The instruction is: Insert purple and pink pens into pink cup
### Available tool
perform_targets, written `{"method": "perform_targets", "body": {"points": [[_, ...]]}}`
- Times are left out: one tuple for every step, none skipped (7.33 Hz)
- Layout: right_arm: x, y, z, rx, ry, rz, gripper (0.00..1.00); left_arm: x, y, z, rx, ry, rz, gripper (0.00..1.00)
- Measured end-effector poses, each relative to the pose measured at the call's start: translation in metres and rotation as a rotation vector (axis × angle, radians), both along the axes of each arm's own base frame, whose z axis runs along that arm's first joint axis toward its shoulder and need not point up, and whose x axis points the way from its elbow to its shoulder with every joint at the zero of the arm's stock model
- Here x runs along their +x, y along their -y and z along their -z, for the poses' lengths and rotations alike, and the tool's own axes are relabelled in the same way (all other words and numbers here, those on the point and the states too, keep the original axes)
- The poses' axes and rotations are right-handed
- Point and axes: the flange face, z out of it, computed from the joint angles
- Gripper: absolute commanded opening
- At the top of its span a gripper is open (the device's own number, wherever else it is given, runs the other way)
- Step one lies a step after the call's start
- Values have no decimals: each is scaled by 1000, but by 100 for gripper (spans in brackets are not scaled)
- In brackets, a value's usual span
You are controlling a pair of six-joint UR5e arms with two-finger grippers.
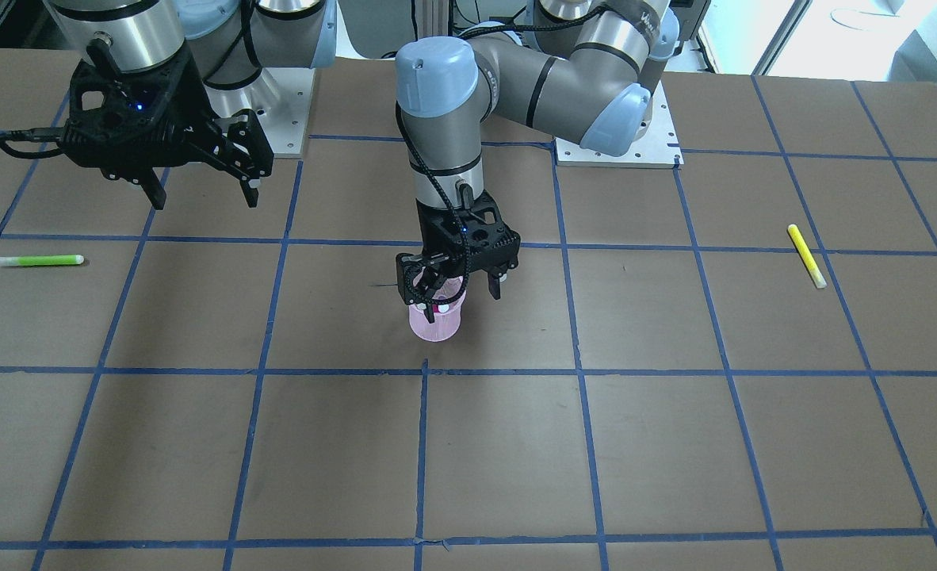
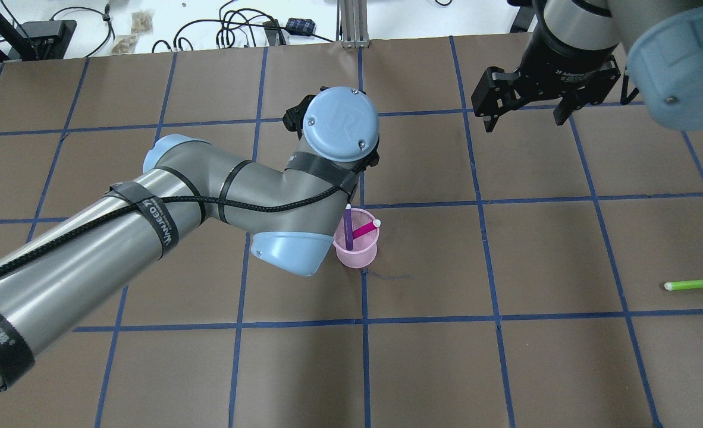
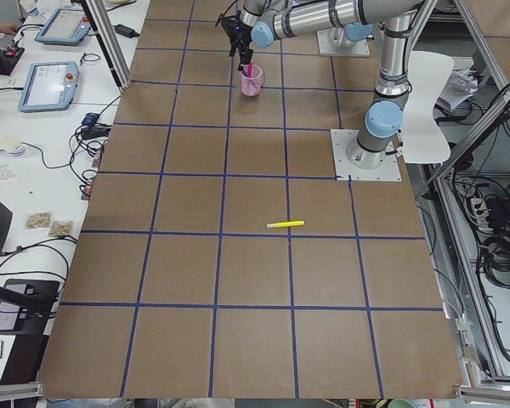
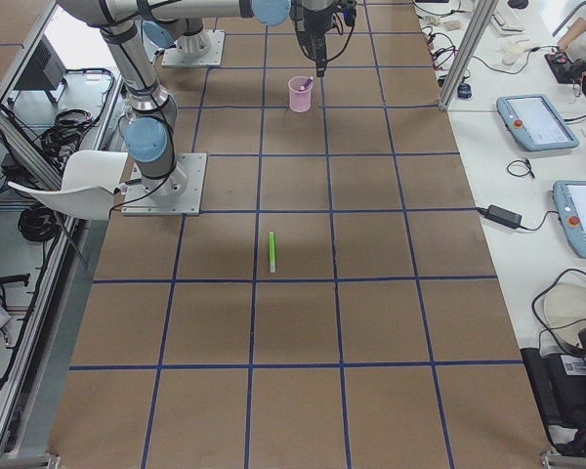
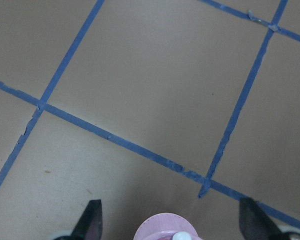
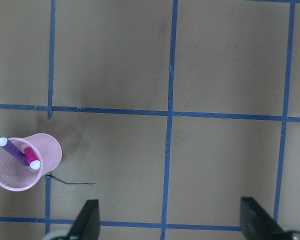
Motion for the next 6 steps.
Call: {"method": "perform_targets", "body": {"points": [[0,0,0,0,0,0,100,22,18,-18,37,35,95,100],[0,0,0,0,0,0,100,58,41,-41,104,30,151,100],[0,0,0,1,-1,0,100,101,62,-68,163,1,197,100],[0,0,0,1,-1,0,100,146,74,-94,212,-11,232,100],[0,0,1,2,-1,0,100,182,74,-115,255,-19,234,100],[0,0,1,3,-1,0,100,206,68,-130,279,-24,221,100]]}}
